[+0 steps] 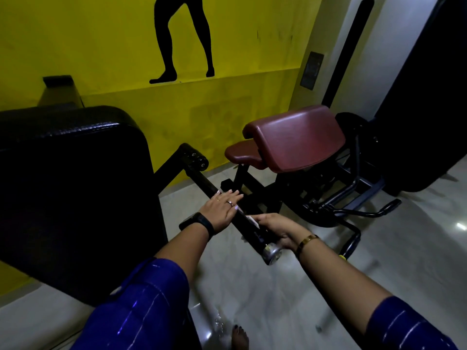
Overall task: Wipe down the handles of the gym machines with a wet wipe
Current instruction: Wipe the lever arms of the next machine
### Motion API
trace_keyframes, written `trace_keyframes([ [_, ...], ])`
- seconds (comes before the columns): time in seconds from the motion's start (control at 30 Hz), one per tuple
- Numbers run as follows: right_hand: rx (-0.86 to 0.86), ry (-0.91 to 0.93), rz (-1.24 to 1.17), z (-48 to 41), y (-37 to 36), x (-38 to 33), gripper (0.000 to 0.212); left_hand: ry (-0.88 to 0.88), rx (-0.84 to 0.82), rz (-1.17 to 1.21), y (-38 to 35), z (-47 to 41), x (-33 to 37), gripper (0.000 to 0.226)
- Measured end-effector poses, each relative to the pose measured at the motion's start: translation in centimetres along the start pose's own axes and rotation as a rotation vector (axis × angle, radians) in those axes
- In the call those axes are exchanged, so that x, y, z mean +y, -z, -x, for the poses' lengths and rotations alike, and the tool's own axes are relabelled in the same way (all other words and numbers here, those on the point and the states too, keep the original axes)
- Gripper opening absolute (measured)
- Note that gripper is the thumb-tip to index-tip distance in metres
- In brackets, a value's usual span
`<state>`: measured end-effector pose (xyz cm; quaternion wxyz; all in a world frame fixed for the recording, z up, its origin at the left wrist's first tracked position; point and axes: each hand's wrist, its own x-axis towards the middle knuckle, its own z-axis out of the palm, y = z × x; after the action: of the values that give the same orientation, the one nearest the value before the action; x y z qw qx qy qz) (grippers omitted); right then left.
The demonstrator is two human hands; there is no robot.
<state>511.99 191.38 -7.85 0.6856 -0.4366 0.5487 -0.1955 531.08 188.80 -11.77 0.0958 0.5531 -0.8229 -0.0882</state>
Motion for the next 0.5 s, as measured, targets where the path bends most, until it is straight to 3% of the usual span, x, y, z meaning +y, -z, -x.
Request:
trace_keyframes([
  [0.1,0.007,-0.064,0.096,0.1,1.2,0.2,0.025,-0.005,-0.002,0.01,-0.1,0.0,-0.1,0.054],
  [0.23,0.068,-0.057,0.631,1.0,2.4,-1.6,0.026,-0.005,0.012,0.028,-0.3,-0.2,-0.3,0.048],
  [0.33,0.125,-0.017,0.86,2.2,2.0,-4.0,0.023,-0.017,0.024,0.044,-0.3,-0.2,-0.4,0.049],
  [0.5,0.307,0.251,0.629,1.7,0.3,-5.4,0.022,0.051,0.092,0.17,-0.4,0.0,-1.4,0.05],
])
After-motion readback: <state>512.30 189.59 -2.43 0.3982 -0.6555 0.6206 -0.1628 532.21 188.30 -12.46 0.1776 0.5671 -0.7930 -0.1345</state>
